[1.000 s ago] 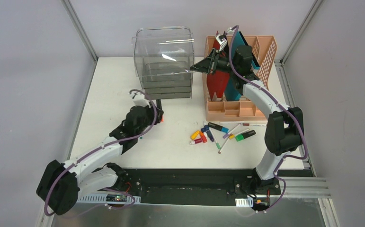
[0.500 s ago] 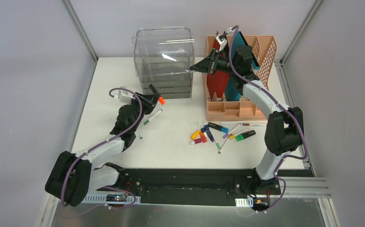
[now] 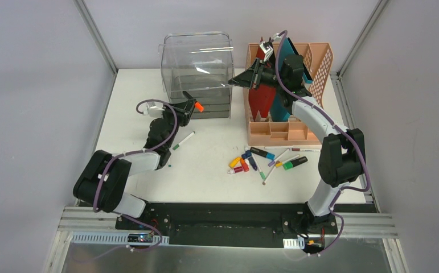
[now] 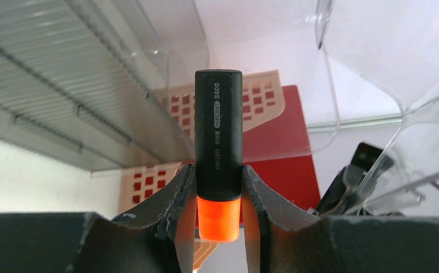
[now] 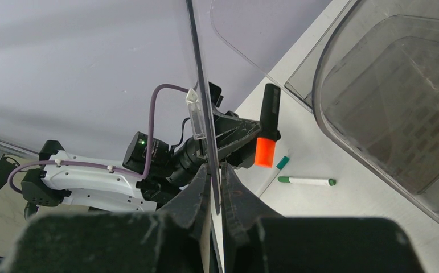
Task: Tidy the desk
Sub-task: Place the stationery in the storage box.
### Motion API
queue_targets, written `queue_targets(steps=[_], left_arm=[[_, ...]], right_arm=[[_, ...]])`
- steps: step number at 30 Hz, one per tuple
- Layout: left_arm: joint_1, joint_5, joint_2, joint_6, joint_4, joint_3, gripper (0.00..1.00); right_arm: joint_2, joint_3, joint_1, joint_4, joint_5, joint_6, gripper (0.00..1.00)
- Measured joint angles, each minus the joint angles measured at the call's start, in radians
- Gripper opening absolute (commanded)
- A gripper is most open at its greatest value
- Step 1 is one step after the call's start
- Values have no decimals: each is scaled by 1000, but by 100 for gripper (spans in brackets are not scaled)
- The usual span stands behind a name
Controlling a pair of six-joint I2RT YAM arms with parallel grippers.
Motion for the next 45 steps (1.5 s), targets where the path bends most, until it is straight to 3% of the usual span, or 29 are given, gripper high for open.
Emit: queue_targets(steps=[14,20,23,28,30,35,37,45], left_arm=[[0,-149,357,-197,285,207,0],[-2,-253,377,-267,291,244,0],[-2,-279,371,-327,204,266,1],[-2,-277,326,-439,-69,323,18],[-2,-273,312,-472,-131,345,30],[-2,-267,309,-512,-161,356,49],[-2,-262,309,-515,-156,360,61],[-2,-234,309,-518,-105,364,66]], right_arm=[[0,0,0,0,0,2,1],[0,0,0,2,0,4,1],[0,0,0,3,0,8,1],[0,0,0,6,0,11,1],[0,0,0,6,0,12,1],[0,0,0,7,0,13,1],[0,0,0,7,0,13,1],[0,0,0,7,0,13,1]])
